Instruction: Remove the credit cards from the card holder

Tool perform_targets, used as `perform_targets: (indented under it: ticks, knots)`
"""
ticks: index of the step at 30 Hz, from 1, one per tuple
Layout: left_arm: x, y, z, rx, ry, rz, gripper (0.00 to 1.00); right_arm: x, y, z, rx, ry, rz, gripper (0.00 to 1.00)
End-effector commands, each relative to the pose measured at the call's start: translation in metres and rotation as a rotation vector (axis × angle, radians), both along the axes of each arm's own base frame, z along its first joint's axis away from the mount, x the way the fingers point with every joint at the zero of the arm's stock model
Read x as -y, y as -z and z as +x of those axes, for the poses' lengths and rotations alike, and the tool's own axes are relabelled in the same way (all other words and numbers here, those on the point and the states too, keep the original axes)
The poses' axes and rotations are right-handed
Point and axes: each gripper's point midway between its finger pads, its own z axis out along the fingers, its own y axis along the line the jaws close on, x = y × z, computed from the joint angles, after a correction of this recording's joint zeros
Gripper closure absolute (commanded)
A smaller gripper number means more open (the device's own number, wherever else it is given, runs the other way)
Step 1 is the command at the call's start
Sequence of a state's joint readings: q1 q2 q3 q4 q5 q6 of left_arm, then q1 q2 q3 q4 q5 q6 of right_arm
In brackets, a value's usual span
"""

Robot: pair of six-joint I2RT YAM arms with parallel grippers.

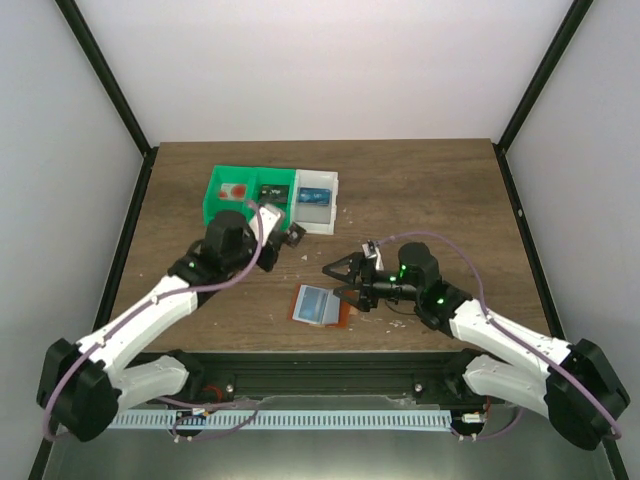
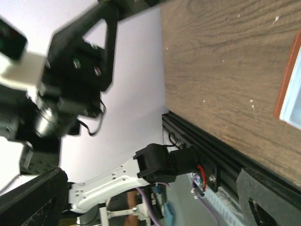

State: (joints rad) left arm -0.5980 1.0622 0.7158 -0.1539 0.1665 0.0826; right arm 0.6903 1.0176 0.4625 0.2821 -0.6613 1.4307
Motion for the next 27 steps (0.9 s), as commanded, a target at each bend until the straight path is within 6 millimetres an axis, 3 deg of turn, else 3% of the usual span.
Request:
perform_targets:
  ticks: [1,5,8,12,21,27]
  knots:
    - [-0.022,-0.007,0.046,-0.167,-0.212,-0.099,1.0,0.006,-0.005,0.004,0.148,0.005,-0.085,0.0]
    - [-0.058,-0.008,0.091,-0.287,-0.38,-0.169,1.0,0.01,0.003,0.002,0.158,0.0,-0.11,0.0]
    - [-0.072,-0.016,0.12,-0.299,-0.455,-0.261,1.0,0.011,0.011,0.0,0.148,-0.005,-0.123,0.0]
    - [-0.074,-0.015,0.148,-0.301,-0.51,-0.309,1.0,0.007,0.012,-0.002,0.157,-0.036,-0.116,0.0]
    - [-0.074,0.037,0.195,-0.434,-0.584,-0.291,1.0,0.007,0.02,-0.005,0.1,-0.049,-0.139,0.0]
    - [-0.069,0.056,0.219,-0.444,-0.578,-0.278,1.0,0.012,0.022,-0.005,0.103,-0.025,-0.158,0.0]
